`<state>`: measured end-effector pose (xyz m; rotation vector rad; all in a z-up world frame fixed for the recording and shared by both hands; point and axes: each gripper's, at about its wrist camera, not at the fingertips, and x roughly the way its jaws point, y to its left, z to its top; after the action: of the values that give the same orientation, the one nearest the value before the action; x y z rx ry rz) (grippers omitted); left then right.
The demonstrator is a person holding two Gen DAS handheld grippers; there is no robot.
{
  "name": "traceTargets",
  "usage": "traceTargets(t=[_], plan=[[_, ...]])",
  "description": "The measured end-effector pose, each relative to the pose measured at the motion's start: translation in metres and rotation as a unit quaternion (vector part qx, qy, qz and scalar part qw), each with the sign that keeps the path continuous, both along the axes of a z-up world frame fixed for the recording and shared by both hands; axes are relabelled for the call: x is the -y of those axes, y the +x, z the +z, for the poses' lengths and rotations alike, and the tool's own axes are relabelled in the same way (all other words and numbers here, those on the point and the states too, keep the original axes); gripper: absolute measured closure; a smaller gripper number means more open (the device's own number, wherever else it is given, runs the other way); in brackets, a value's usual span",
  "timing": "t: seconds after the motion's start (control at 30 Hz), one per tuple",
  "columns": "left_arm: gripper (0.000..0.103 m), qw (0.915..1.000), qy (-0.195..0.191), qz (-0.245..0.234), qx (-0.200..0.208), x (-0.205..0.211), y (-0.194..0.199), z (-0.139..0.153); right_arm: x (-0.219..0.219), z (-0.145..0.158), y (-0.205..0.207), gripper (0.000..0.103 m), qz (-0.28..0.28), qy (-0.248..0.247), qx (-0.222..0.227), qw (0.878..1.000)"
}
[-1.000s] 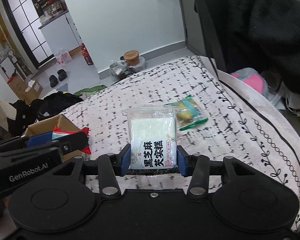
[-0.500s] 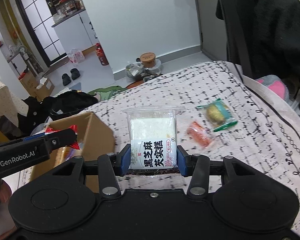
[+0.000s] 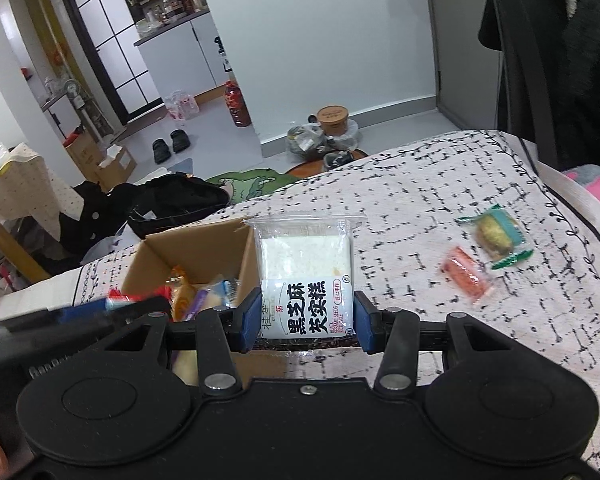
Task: Organize snacks
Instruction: 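Lift both held snacks and carry them over the cardboard box, then open both tools to drop the snacks into the box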
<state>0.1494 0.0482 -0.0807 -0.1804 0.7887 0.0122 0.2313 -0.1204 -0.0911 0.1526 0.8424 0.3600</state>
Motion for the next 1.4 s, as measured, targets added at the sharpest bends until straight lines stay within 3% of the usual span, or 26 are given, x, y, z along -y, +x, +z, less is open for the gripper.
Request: traceTargets(t=[0.13,0.23,0.37,0.97,1.0,1.1,1.4], plan=[[0.055,0.9997,-0.018,-0.005,-0.016,-0.007,-0.004,-0.006,-0.011,0.0,-0.001,0.057,0.008,-0.001,0.001,1.0],[0.049,0.9988,-0.043,-0.016,-0.02,-0.01,-0.006,-0.006,-0.017,0.0,-0.002,0.057,0.011,-0.003,0.001,1.0],[0.037,0.9989,-0.044,0.012,-0.012,-0.018,-0.008,-0.005,-0.023,0.0,-0.002,0.057,0.013,-0.003,0.001,1.0],[0.036,0.9939,-0.028,0.107,-0.008,-0.056,-0.023,-0.003,-0.065,0.005,0.006,0.057,0.042,0.004,0.011,0.999],[0.036,0.9935,-0.029,0.11,-0.009,-0.057,-0.023,-0.003,-0.067,0.006,0.007,0.055,0.046,0.007,0.016,0.999],[0.036,0.9929,-0.031,0.114,-0.012,-0.06,-0.023,-0.004,-0.071,0.011,0.007,0.035,0.048,0.007,0.032,0.998],[0.035,0.9934,-0.034,0.108,-0.014,-0.055,-0.02,-0.007,-0.047,0.0,0.01,0.033,0.015,0.007,0.013,1.0]])
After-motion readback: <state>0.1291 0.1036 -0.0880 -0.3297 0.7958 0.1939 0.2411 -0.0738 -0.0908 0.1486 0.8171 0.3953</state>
